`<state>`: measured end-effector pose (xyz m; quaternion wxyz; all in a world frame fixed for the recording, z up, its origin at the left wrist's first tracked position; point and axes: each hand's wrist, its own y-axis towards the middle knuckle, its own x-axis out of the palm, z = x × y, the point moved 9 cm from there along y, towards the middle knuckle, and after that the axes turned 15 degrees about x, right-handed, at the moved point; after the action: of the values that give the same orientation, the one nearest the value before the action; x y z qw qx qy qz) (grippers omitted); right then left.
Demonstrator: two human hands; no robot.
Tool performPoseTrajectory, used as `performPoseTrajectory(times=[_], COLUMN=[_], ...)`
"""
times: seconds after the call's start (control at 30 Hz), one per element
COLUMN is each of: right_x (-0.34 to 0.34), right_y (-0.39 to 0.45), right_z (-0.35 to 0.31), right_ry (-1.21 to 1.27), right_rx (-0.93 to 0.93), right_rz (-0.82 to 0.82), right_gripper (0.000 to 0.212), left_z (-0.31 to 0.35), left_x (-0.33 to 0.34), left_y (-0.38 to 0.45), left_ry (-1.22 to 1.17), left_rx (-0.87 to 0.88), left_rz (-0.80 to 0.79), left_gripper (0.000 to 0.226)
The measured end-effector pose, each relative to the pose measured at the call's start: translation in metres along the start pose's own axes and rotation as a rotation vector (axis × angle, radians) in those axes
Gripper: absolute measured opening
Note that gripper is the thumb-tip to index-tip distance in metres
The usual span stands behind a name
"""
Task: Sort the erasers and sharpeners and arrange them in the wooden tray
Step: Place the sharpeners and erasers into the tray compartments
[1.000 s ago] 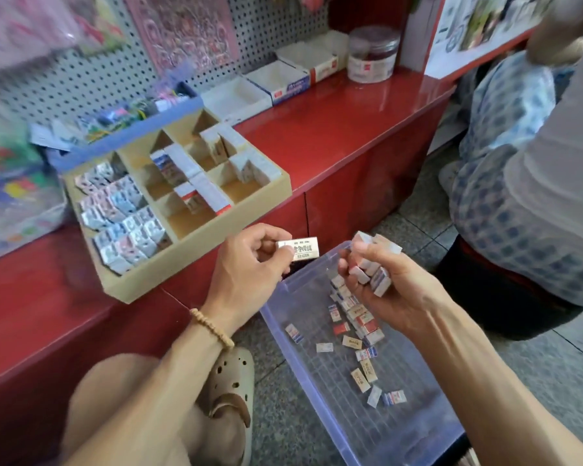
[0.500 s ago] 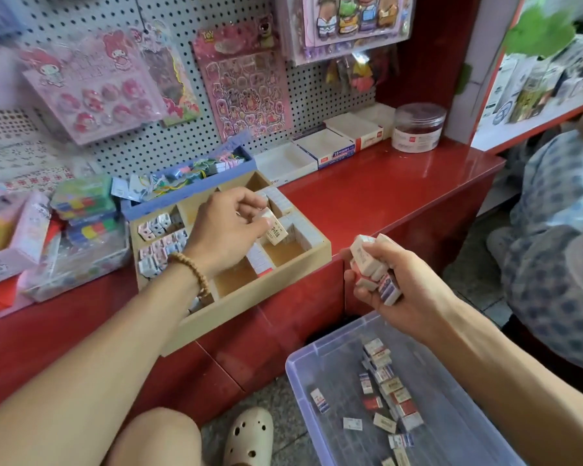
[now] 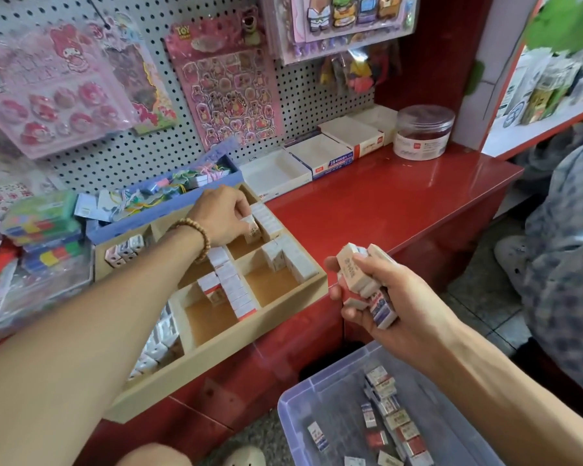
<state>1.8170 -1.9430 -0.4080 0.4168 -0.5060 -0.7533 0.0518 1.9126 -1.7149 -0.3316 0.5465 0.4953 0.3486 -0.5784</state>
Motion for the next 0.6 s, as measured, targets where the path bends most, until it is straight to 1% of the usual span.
performPoseTrajectory(times=[0.1,0.17,0.3,0.37,0.47,0.6], right_x=[0.002,0.004,0.005,0.005,0.004,0.009], right_y=[0.003,0.005,0.007,0.008,0.01,0.011], right_z=[-0.003,-0.004,-0.004,-0.005,-0.005,-0.006], right_ry=[0.0,-0.004,-0.015,-0.027,-0.024,-0.006], right_rx=[0.008,0.018,0.031,0.03,0.034,0.048], right_rz=[-0.042,-0.063,-0.081,-0.081,-0.07,-0.087], right_gripper=[0.026,0.032,0.038,0.039,0.035,0.037], left_z=[-0.002,-0.001,0.004,0.002,-0.001,-0.003], left_x=[0.005,0.008,0.012,0.013,0.013,0.012], left_y=[0.004,0.005,0.003,0.003,0.002,0.001], left_ry=[0.031,0.059,0.128,0.103,0.066,0.088], left_rx=[0.004,0.009,0.019,-0.004,-0.031,-0.052], left_rz=[0.039,0.054,0.092,0.108,0.132,0.081], left_gripper=[0.02,0.022,0.019,0.018,0.018,0.027])
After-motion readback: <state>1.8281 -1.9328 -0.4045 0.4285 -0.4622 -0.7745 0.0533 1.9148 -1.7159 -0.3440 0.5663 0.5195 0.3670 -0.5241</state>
